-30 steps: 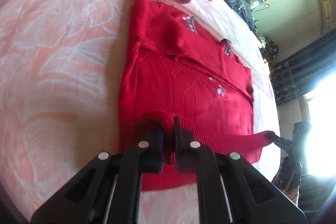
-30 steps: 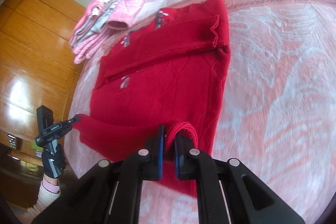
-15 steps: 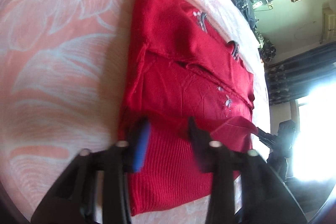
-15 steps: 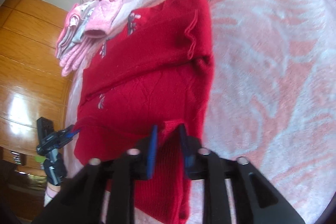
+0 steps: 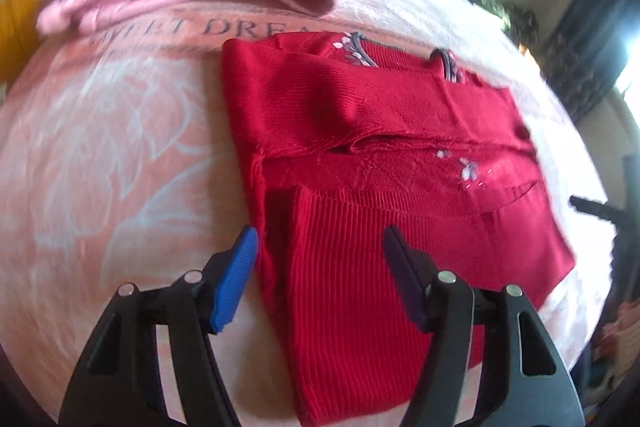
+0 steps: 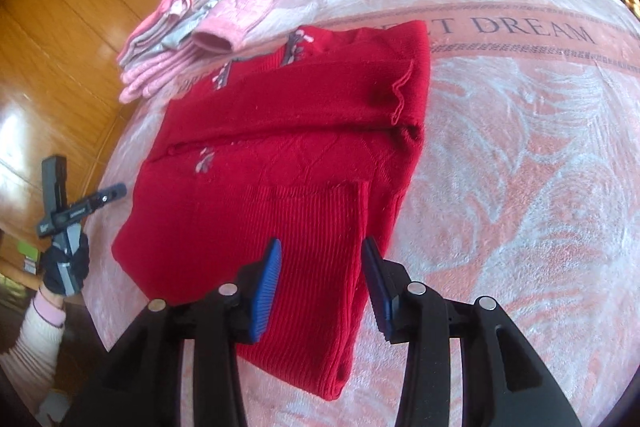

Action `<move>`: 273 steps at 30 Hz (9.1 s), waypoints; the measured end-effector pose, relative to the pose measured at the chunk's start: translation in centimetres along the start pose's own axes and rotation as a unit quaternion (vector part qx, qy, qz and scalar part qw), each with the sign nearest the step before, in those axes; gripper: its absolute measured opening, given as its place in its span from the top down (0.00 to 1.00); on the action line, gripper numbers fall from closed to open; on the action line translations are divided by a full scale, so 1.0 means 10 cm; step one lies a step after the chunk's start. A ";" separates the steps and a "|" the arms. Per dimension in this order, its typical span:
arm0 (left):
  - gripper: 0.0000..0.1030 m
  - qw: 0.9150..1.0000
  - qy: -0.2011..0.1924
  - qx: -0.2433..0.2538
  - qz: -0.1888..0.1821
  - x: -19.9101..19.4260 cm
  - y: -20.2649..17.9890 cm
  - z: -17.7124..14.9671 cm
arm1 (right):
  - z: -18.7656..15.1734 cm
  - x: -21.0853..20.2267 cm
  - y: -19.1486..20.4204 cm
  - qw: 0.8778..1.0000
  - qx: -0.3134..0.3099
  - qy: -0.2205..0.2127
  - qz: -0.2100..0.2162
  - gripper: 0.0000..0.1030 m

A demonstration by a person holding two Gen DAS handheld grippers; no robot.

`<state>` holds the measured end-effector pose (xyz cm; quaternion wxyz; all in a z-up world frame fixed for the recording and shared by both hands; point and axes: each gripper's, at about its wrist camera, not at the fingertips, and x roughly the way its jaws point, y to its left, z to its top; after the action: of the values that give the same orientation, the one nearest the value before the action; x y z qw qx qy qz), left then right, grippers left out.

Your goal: Fold small clothes

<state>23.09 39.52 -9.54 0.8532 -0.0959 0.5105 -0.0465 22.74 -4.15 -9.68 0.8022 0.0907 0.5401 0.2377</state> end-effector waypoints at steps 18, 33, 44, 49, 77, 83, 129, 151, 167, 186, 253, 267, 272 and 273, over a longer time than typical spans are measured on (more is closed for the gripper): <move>0.46 0.995 0.013 0.097 0.030 0.31 -0.23 0.11 | -0.05 0.15 -0.05 1.000 -0.003 0.009 0.012 0.59; 0.89 0.998 0.021 0.053 -0.036 0.40 -0.03 0.08 | 0.24 0.34 0.14 0.997 -0.082 0.011 -0.007 0.58; 0.83 0.998 0.025 0.048 -0.027 0.48 0.01 0.07 | 0.26 0.64 0.18 0.984 -0.154 0.040 -0.076 0.87; 0.92 0.998 0.005 0.055 -0.024 0.36 -0.06 0.02 | 0.20 0.47 0.25 0.983 -0.169 0.013 -0.064 0.94; 0.92 0.990 -0.141 -0.005 0.015 -0.03 -0.11 1.68 | 2.04 -0.01 0.16 0.989 -0.048 -0.117 -0.080 0.95; 0.92 0.995 -0.071 -0.062 0.017 0.79 0.13 1.87 | 2.31 0.57 -0.07 0.990 -0.018 -0.074 -0.121 0.96; 0.50 0.999 0.028 -0.031 0.015 0.61 -0.27 0.19 | 0.30 0.38 -0.45 0.994 0.018 0.091 -0.054 0.96; 0.41 0.999 0.008 -0.043 -0.002 0.47 -0.40 0.49 | 0.73 0.27 -0.68 0.998 0.054 0.041 -0.016 0.32; 0.36 0.998 0.025 -0.051 -0.012 0.90 -0.26 0.74 | 1.07 0.80 -0.81 0.995 0.078 0.065 -0.019 0.45; 0.31 0.999 0.027 -0.037 -0.021 0.95 -0.26 0.73 | 1.09 0.92 -0.78 0.992 0.106 0.063 0.002 0.81; 0.31 0.963 0.064 -0.161 -0.206 0.53 0.08 0.65 | 0.74 1.16 1.65 0.953 -0.286 0.094 -0.043 0.45; 0.31 0.878 0.125 -0.277 -0.371 1.40 -0.31 0.92 | 1.08 0.53 1.00 0.982 -0.133 0.038 0.132 0.93; 0.32 0.863 0.113 -0.296 -0.394 1.67 -0.46 1.18 | 1.07 0.32 0.88 0.979 -0.124 0.020 0.162 0.94; 0.32 0.861 0.112 -0.296 -0.398 1.72 -0.51 1.25 | 1.06 0.30 0.87 0.978 -0.128 0.018 0.163 0.94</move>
<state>42.32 32.96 -17.56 0.6305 -0.5328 0.5110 -0.2398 30.81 6.07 -4.37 0.7478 0.0699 0.4975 0.4340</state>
